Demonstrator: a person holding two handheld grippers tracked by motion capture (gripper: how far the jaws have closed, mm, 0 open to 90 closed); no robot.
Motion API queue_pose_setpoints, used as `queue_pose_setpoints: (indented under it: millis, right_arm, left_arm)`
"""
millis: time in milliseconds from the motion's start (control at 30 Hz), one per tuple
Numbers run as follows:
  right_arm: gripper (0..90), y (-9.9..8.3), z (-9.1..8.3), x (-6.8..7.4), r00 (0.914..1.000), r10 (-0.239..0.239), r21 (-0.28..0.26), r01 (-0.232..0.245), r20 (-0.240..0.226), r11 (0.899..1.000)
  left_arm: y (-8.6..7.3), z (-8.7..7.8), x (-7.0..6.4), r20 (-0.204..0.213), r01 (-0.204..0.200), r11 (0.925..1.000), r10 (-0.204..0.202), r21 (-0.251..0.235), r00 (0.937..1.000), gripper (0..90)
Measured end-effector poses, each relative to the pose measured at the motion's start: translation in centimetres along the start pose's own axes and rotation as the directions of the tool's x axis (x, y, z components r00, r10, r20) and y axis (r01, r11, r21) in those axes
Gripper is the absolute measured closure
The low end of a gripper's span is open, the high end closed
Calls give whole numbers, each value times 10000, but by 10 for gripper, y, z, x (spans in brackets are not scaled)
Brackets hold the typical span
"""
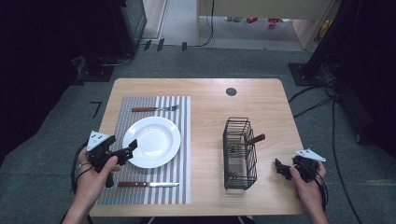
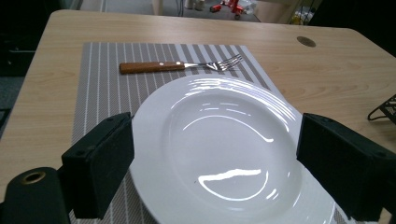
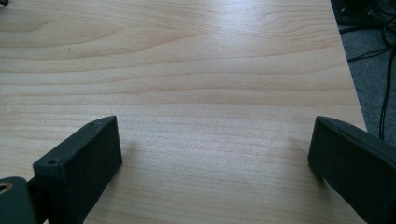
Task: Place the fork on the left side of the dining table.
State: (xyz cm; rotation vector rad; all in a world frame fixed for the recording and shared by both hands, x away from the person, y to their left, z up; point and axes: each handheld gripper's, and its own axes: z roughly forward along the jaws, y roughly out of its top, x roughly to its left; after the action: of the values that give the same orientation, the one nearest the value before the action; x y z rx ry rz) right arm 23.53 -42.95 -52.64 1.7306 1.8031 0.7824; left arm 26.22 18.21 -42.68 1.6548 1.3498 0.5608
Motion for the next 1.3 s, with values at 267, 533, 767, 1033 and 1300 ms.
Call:
queue_pose_setpoints:
  millis: [267, 533, 767, 1033, 1300]
  right_arm:
    - [26, 0, 0, 0, 10000, 2, 2, -2, -1, 10000]
    - [24, 0, 0, 0, 10000, -13, 16, 13, -16, 10000]
    - [24, 0, 0, 0, 10000, -11, 13, 11, -19, 10000]
    - [24, 0, 0, 0, 10000, -10, 14, 10, -16, 10000]
    - [24, 0, 0, 0, 10000, -13, 13, 13, -17, 10000]
  left_arm:
    - [-26, -26, 20, -298, 361, 9991, -367, -210, 9989, 119]
    - [-53, -16, 40, -832, 503, 9984, -480, 257, 9954, 136]
    - [-76, 3, 58, -1402, 225, 9935, -66, 1116, 9901, 136]
    - [-85, 12, 62, -1647, 192, 9862, 83, 1646, 9863, 136]
    - [-85, 15, 59, -1939, -56, 9810, 440, 1941, 9800, 138]
